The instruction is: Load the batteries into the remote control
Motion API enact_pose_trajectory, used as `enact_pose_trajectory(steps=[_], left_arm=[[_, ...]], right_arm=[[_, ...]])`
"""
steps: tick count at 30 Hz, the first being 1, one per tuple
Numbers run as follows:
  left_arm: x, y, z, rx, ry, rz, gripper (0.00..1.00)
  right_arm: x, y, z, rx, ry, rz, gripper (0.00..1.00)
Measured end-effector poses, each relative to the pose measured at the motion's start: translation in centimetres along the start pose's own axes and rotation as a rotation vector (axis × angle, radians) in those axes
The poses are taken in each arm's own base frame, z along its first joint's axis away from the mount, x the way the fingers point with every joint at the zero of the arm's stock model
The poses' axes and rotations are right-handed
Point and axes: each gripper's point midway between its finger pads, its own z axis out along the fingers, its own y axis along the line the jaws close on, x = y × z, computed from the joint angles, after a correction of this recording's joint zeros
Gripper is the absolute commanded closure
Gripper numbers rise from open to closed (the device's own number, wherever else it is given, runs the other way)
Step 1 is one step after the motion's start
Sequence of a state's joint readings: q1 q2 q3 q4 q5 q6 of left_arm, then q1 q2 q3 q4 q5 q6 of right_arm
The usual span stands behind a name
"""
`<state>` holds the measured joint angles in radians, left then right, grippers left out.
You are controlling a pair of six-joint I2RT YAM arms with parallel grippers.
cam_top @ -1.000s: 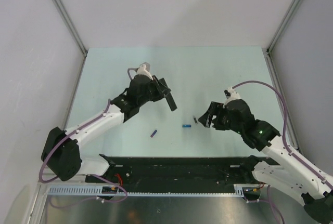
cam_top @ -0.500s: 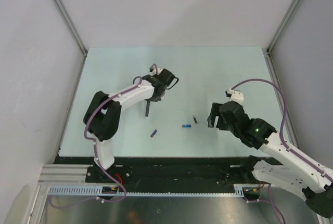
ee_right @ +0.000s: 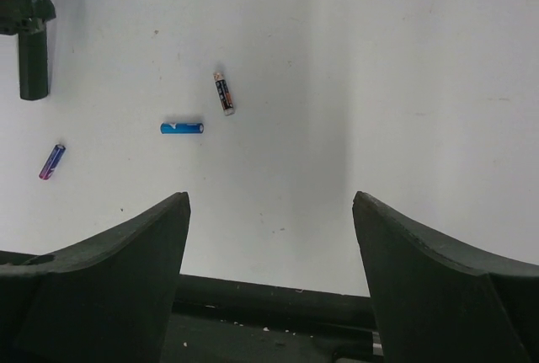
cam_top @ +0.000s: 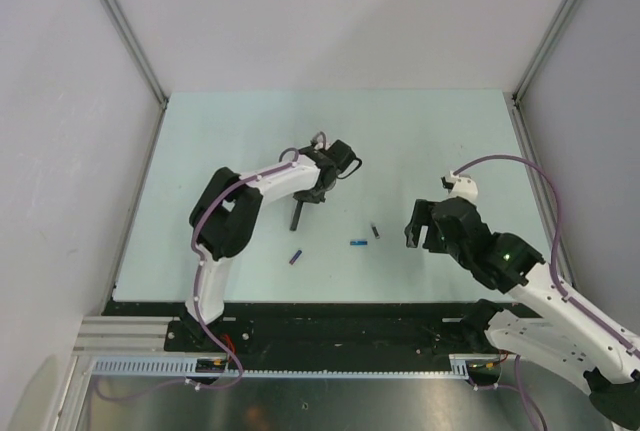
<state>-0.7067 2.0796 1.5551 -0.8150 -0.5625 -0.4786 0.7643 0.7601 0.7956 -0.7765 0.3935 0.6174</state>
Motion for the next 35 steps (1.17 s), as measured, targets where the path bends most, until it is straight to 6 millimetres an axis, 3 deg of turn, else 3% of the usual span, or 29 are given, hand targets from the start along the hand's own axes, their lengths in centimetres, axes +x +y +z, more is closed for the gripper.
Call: enact_pose_trajectory(steps=[8, 11, 16, 19, 21, 24, 26, 31, 33, 35], left_arm=[[0.1, -1.2, -0.4, 0.04, 0.006, 0.01, 0.46], [-0.7, -0.9, -1.8, 0.063, -0.018, -0.005, 0.38], [-3.1, 2.1, -7.7, 0.156, -0.17, -0.113, 0.24], [-2.8, 5.3, -12.1, 0.275, -0.292, -0.23, 0.14], [-2.4, 7.5, -13.7, 0.338, -0.361, -0.319, 0.11], [-0.5, 10.7, -14.1, 0.376, -0.416, -0.431, 0.09], [1.0, 11.6, -13.6, 0.381, -0.418, -0.464, 0.07], [3.5, 10.9, -12.9, 0.434, -0.394, -0.455, 0.06], [4.1, 10.4, -13.3, 0.476, -0.392, -0.448, 0.13], [4.2, 10.0, -14.0, 0.526, -0.404, -0.441, 0.14]], right_arm=[[0.0, -0.3, -0.6, -0.009, -0.003, 0.006, 0.17], [0.1, -0.3, -0.6, -0.008, -0.002, 0.005, 0.17], [0.1, -0.4, -0.6, -0.007, 0.0, 0.005, 0.17], [0.0, -0.3, -0.7, -0.01, -0.004, 0.007, 0.17], [0.0, -0.3, -0.8, -0.013, -0.007, 0.009, 0.17], [-0.2, 0.0, -0.7, -0.023, -0.012, 0.012, 0.17], [-0.3, 0.1, -0.6, -0.028, -0.014, 0.013, 0.17], [-0.2, 0.4, -0.1, -0.023, -0.007, 0.002, 0.17], [-0.2, 0.4, 0.0, -0.021, -0.005, -0.001, 0.17], [-0.4, 0.6, 0.1, -0.027, -0.009, 0.0, 0.16]])
